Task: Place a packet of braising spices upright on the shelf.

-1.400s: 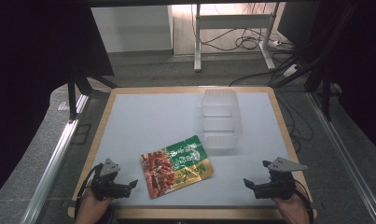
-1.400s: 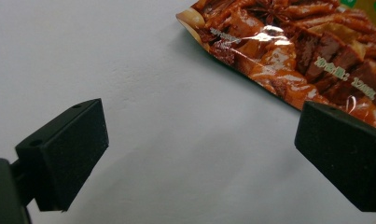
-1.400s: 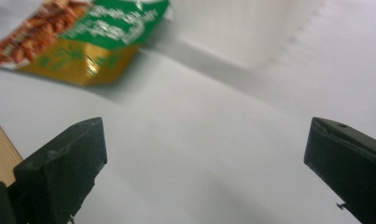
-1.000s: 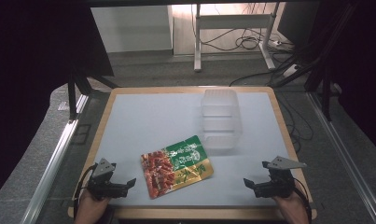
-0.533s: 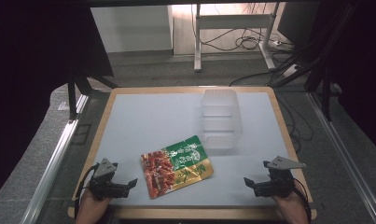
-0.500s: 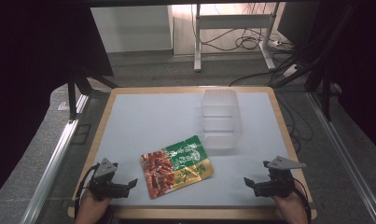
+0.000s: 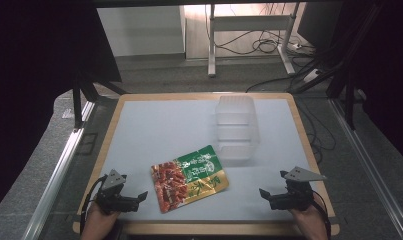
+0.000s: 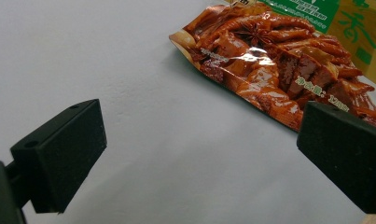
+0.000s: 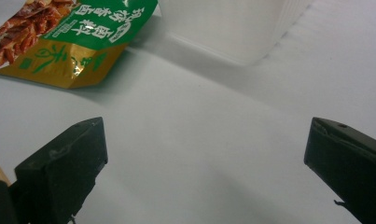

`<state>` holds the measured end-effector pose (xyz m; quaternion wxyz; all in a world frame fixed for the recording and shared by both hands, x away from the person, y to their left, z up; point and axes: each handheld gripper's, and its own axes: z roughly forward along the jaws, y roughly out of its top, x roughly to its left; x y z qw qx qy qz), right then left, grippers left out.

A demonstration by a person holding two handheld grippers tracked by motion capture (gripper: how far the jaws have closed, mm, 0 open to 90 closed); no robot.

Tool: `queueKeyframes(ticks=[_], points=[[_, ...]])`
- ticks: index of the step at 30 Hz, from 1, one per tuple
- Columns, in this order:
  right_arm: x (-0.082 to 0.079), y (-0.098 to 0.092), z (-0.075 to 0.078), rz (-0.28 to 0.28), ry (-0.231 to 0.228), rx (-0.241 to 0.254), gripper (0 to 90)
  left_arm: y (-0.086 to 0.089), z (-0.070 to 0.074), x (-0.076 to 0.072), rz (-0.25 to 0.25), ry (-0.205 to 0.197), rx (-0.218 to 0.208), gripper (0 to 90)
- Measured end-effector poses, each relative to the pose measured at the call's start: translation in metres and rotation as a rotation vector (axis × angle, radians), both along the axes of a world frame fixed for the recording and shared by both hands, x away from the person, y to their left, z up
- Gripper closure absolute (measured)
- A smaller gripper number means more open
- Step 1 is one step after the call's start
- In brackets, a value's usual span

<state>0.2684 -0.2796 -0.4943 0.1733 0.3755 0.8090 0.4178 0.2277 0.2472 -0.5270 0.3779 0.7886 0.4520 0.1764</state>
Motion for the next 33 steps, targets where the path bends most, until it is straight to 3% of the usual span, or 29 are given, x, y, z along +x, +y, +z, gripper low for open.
queueKeyframes(ticks=[24,33], points=[[0.006,0.015,-0.002,0.03,-0.023,0.029,0.0,0.0,0.0,0.0,0.006,0.004,-0.002,1.5],[0.011,0.024,-0.003,0.049,-0.036,0.017,0.0,0.0,0.0,0.0,0.007,0.003,0.002,1.5]])
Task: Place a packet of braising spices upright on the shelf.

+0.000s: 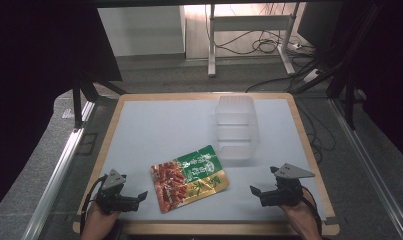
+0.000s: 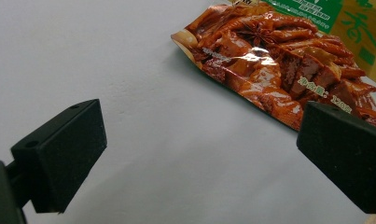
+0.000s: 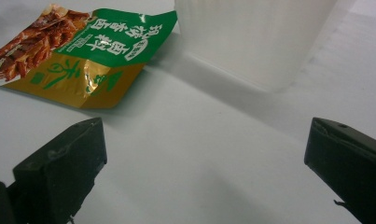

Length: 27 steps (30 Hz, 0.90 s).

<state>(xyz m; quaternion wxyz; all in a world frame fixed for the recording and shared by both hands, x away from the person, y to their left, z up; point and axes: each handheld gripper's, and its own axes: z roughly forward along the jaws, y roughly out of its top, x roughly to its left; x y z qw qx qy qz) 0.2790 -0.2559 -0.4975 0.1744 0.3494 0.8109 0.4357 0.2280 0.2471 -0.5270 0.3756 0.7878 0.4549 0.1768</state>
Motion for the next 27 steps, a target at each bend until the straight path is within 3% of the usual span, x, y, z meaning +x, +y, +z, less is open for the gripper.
queueKeyframes(ticks=[15,19,27], points=[[0.013,0.022,-0.006,0.067,0.025,0.009,0.0,0.0,0.0,0.0,0.002,-0.003,0.001,1.5],[0.019,0.03,-0.009,0.088,0.058,0.027,0.0,0.0,0.0,-0.001,-0.002,-0.004,0.003,1.7],[0.025,0.04,-0.012,0.112,0.045,0.025,0.0,-0.001,0.0,0.0,-0.004,-0.003,0.008,1.8]])
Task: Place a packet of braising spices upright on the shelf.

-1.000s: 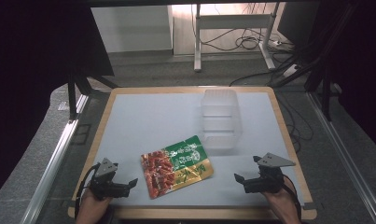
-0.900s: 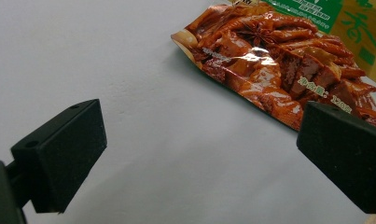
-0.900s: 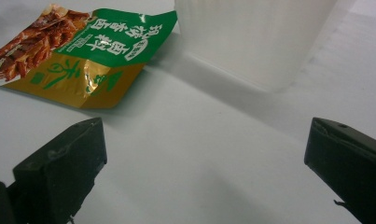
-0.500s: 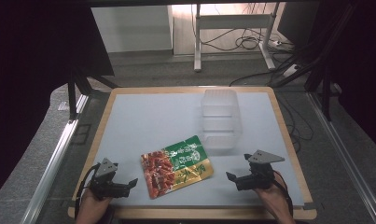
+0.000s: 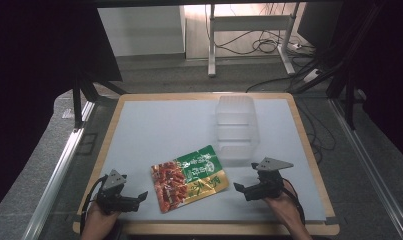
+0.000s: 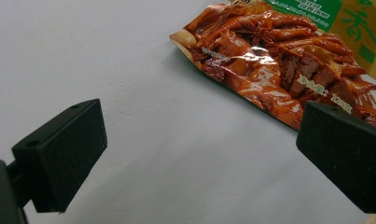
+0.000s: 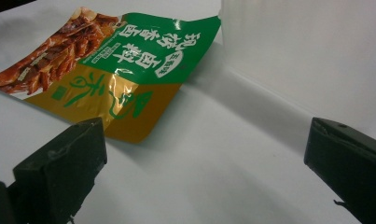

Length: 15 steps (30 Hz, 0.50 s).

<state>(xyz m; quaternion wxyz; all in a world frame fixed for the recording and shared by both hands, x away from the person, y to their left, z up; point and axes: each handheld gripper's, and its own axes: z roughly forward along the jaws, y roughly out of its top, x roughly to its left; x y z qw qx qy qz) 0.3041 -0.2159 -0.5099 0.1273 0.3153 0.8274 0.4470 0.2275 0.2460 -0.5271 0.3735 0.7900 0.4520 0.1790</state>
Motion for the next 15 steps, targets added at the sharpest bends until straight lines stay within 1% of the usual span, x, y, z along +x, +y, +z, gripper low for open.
queueKeyframes(ticks=[2,8,15], points=[[0.002,0.004,-0.001,0.008,-0.002,-0.004,0.0,0.0,0.0,0.0,0.0,0.0,0.001,1.8],[0.005,0.015,-0.002,0.027,0.016,-0.012,0.0,0.0,0.0,0.0,-0.001,-0.001,0.004,1.8],[0.011,0.026,-0.007,0.026,0.037,-0.031,0.0,-0.001,0.0,0.0,-0.002,0.001,0.008,1.8]])
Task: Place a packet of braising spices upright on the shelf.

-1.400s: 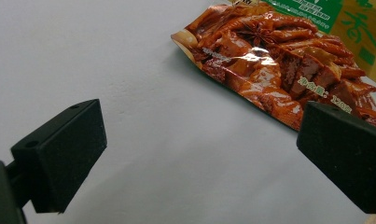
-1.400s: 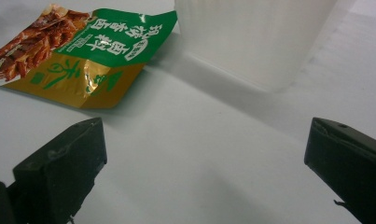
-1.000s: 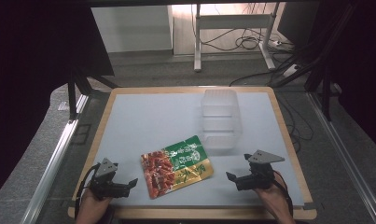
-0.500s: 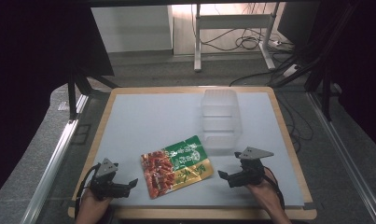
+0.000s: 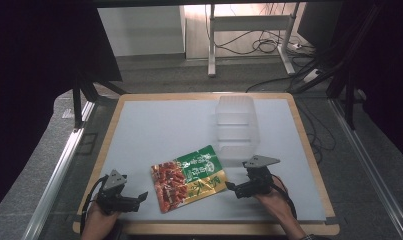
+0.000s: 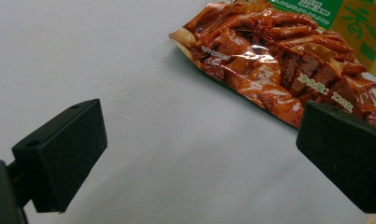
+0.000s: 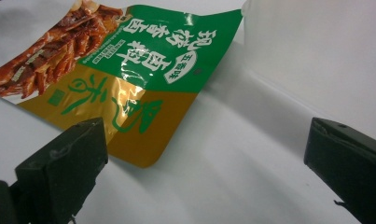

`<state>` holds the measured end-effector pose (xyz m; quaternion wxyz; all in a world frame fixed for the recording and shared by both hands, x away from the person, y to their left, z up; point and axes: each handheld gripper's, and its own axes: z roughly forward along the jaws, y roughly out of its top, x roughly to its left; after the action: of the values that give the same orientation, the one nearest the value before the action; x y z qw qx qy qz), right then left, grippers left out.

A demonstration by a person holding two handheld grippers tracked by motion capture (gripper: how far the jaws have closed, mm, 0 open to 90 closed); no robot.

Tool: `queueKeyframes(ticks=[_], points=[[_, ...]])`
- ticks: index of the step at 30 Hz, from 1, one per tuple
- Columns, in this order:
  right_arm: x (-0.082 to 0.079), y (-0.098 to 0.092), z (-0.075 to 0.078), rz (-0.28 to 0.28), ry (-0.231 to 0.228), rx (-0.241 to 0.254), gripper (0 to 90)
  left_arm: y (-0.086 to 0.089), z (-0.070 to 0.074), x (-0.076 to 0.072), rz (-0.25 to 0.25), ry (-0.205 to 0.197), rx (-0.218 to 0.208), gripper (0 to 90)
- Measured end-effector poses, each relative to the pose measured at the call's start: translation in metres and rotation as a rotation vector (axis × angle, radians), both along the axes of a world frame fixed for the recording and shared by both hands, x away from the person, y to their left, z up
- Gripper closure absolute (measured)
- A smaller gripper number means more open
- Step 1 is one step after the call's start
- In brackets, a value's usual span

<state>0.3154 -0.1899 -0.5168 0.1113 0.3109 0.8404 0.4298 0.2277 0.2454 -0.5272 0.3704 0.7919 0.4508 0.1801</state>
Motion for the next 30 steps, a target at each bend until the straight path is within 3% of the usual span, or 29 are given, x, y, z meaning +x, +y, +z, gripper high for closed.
queueKeyframes(ticks=[4,12,18,23,28,30], points=[[0.002,0.006,-0.002,0.001,0.001,-0.002,0.0,0.0,0.0,0.0,-0.002,0.0,0.001,1.8],[0.008,0.019,-0.007,0.033,0.07,-0.018,0.1,0.0,0.0,0.0,-0.004,0.001,0.005,1.8],[0.012,0.027,-0.007,0.04,0.089,-0.047,2.7,-0.001,0.0,0.0,-0.002,0.002,0.006,1.8],[0.016,0.033,-0.008,0.048,0.106,-0.072,11.3,-0.001,0.0,0.0,-0.002,0.002,0.007,1.8],[0.019,0.04,-0.009,0.066,0.125,-0.087,26.1,-0.001,0.0,0.0,-0.004,0.001,0.011,1.8],[0.019,0.043,-0.009,0.082,0.11,-0.086,32.1,-0.001,0.0,0.0,-0.004,0.0,0.011,1.8]])
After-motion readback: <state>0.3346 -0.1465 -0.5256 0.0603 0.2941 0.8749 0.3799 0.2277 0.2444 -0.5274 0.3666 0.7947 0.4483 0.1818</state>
